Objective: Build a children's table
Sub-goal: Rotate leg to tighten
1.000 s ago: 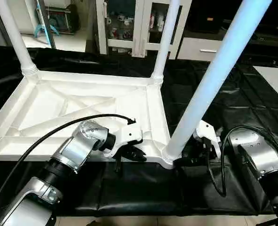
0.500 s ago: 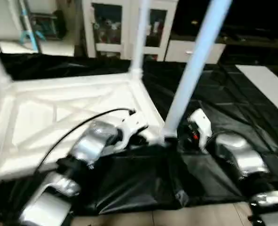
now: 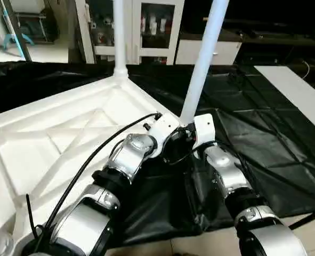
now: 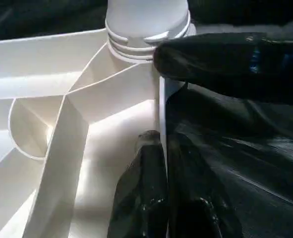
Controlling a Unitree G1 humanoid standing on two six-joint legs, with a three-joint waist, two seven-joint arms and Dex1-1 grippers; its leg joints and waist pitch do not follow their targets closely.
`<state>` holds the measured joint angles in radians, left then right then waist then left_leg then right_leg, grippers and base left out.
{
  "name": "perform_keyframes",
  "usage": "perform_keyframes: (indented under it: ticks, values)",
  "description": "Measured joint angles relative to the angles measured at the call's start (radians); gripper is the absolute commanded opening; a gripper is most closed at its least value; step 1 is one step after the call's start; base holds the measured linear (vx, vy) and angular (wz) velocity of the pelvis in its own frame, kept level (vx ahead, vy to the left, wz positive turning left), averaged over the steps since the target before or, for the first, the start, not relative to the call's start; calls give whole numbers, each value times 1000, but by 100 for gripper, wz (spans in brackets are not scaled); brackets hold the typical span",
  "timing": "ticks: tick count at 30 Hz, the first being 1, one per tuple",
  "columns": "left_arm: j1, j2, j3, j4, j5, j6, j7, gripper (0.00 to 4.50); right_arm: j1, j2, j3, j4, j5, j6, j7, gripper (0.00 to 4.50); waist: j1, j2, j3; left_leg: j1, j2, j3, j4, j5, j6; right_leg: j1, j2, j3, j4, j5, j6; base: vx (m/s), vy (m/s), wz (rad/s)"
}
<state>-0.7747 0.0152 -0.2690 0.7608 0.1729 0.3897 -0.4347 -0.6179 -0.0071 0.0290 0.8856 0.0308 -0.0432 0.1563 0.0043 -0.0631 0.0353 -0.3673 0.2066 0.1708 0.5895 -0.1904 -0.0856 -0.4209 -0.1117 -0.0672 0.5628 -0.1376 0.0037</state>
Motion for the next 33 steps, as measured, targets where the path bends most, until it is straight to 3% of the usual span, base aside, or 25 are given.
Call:
perform_keyframes:
  ticks: [4, 5, 9, 14, 15, 16, 19, 22, 26, 31, 33]
  values:
    - [-14, 0, 6, 14, 1, -21, 2, 0, 21, 8, -6, -26, 55, -36, 143, 205, 15, 1, 1, -1, 0, 3, -7, 0, 0, -7, 0, 0, 7, 9, -3, 26, -9, 3]
    - [-15, -2, 3, 14, 1, -25, -5, 0, 35, -3, -14, -50, 70, -37, 167, 234, 24, 1, 1, -2, 1, 4, -8, 0, 0, -9, 0, 0, 9, 8, 0, 0, 0, 0]
    - [-15, 6, -7, 5, 0, -38, -44, 0, 75, -64, -9, -170, 111, -25, 297, 245, 41, 3, 2, -3, 2, 5, -10, 4, 6, -17, 2, 0, 15, 4, 1, 0, 0, 0]
    - [55, 89, -60, -122, -15, -42, -214, 0, 166, -228, 35, -348, 133, 43, 504, 290, 60, 3, 2, -1, 3, 5, -10, 1, 0, -14, 2, 1, 15, 4, 1, 0, 0, 0]
    - [67, 107, -68, -145, -22, -44, -251, 0, 181, -258, 48, -378, 137, 57, 551, 290, 60, 3, 2, -1, 3, 5, -10, 1, 0, -13, 2, 1, 15, 4, 1, 0, 0, 0]
    - [77, 123, -73, -164, -26, -47, -292, 0, 193, -287, 59, -410, 138, 77, 602, 323, 60, 3, 2, -1, 3, 5, -10, 1, -1, -13, 2, 2, 15, 4, 0, 0, 0, 0]
    - [101, 164, -87, -206, -41, -50, -385, 0, 237, -422, 105, -489, 136, 102, 759, 330, 68, 3, 2, -1, 2, 6, -8, 1, -1, -10, 1, 4, 15, 4, 1, 0, 0, 0]
    - [122, 216, -89, -241, -65, -52, -467, 0, 266, -548, 106, -493, 124, 123, 861, 364, 66, 2, 3, 0, 2, 8, -5, 1, -1, -8, 1, 6, 15, 0, 7, 0, 0, 0]
    - [145, 283, -95, -274, -88, -77, -569, 0, 262, -586, 100, -484, 123, 128, 919, 391, 52, 0, 3, -1, 2, 5, -5, 1, -1, -7, 1, 4, 15, 0, 8, 0, 0, 0]
    - [180, 339, -135, -356, -119, -86, -745, 0, 217, -588, 125, -469, 125, 126, 984, 440, 61, 0, 3, -2, 2, 5, -5, 1, -1, -7, 1, 4, 15, 0, 7, 0, 0, 0]
    - [184, 338, -156, -378, -127, -81, -778, 0, 213, -587, 138, -469, 125, 125, 1004, 440, 67, 0, 3, -1, 2, 7, -4, 1, -1, -3, 0, 7, 15, 1, 6, 0, 0, 0]
